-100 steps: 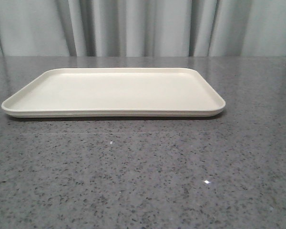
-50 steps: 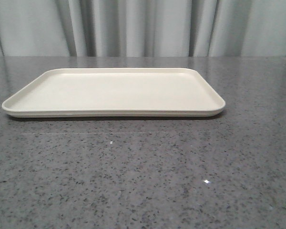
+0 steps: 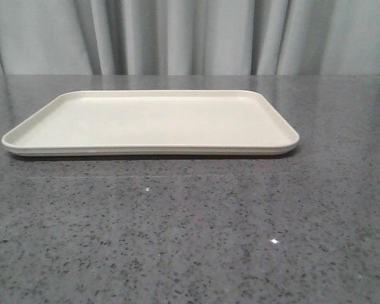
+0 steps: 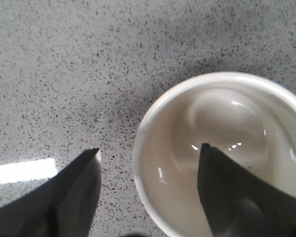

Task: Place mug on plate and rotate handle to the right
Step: 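Close the left gripper on the white mug's rim, then lift the mug with the left gripper and lower it onto the tray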

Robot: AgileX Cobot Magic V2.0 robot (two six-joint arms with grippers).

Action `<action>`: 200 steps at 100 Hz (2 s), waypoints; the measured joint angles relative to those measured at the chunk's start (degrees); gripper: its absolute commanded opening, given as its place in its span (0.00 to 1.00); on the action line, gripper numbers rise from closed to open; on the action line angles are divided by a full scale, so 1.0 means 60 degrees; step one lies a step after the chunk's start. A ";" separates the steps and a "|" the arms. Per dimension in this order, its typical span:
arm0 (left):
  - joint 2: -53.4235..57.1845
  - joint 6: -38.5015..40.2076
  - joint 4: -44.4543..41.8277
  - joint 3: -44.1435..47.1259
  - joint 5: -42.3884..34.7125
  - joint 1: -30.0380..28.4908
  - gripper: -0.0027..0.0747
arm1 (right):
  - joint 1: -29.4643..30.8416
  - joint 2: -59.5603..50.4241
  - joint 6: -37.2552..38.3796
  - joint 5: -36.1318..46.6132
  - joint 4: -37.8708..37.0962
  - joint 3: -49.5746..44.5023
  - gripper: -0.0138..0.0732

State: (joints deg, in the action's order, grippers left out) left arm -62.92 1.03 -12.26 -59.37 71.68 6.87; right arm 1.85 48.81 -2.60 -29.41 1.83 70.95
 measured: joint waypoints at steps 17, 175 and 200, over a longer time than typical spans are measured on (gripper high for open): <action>0.0000 0.0000 0.0037 0.0202 -0.0017 0.0000 0.59 | 0.0000 0.0000 0.0000 0.0000 0.0000 0.0000 0.71; -0.0019 -0.0243 0.0225 -0.0197 -0.1141 0.0000 0.01 | 0.0000 0.0000 0.0000 -0.0274 0.0000 0.0000 0.71; -0.0035 -0.0585 0.0924 -0.0864 -0.1158 0.0000 0.01 | 0.0000 0.0000 0.0000 -0.0274 0.0000 0.0000 0.71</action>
State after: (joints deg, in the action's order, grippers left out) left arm -63.14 -2.48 -6.72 -64.56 64.73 6.87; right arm 1.85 48.81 -2.60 -31.06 1.83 70.95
